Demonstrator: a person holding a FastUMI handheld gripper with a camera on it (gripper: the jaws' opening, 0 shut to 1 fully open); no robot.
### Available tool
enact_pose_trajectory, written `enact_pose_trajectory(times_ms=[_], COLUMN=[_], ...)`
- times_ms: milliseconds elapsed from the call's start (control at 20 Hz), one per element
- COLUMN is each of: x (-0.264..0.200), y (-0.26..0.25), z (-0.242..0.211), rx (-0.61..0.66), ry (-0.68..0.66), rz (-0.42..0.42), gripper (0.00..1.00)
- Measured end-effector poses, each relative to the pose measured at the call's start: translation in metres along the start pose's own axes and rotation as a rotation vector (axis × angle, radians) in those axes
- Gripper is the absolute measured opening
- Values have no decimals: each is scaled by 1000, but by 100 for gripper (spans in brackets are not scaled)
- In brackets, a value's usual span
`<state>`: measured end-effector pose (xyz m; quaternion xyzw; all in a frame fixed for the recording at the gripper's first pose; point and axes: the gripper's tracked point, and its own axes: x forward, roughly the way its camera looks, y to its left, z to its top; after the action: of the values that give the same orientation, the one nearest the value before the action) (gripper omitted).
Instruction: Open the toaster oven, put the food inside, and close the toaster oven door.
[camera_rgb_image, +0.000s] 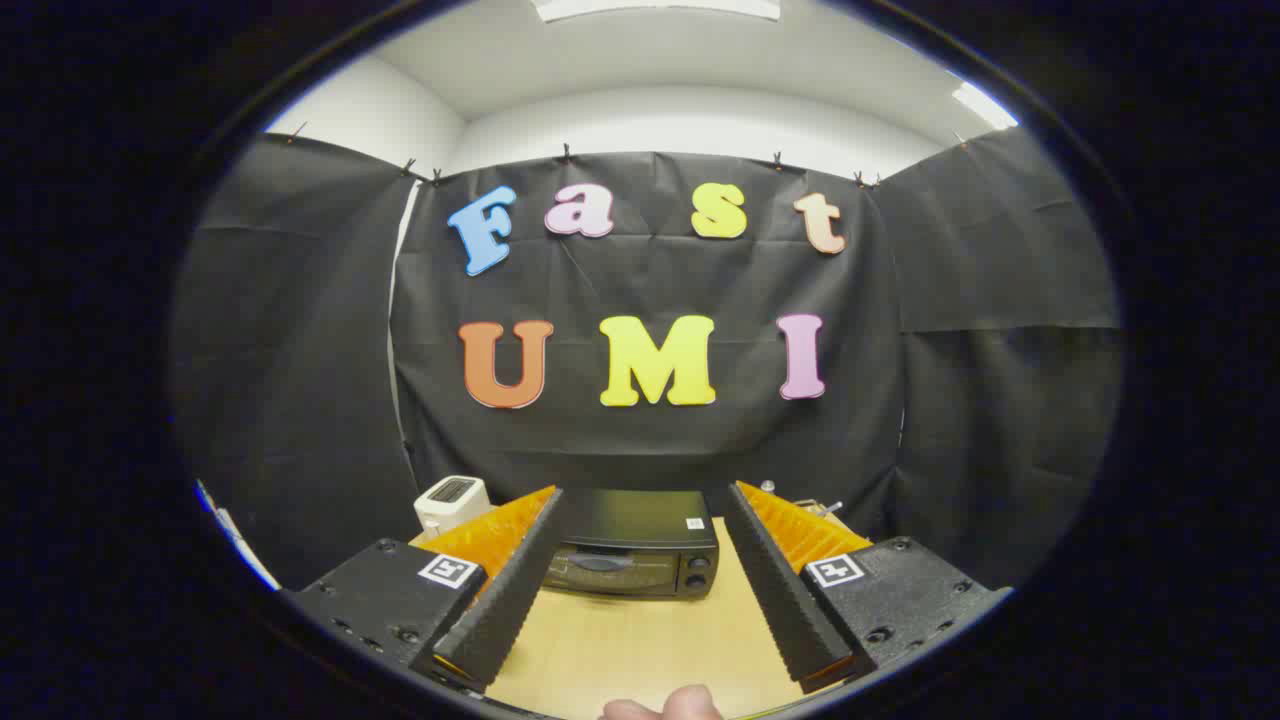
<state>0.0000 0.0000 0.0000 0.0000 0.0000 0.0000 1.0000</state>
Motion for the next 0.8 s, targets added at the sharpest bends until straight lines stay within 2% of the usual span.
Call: enact_pose_trajectory(times_ms=[800], x=[12], y=[-6], z=[-8], rx=[16], ry=[30], rz=[-13], gripper=[100])
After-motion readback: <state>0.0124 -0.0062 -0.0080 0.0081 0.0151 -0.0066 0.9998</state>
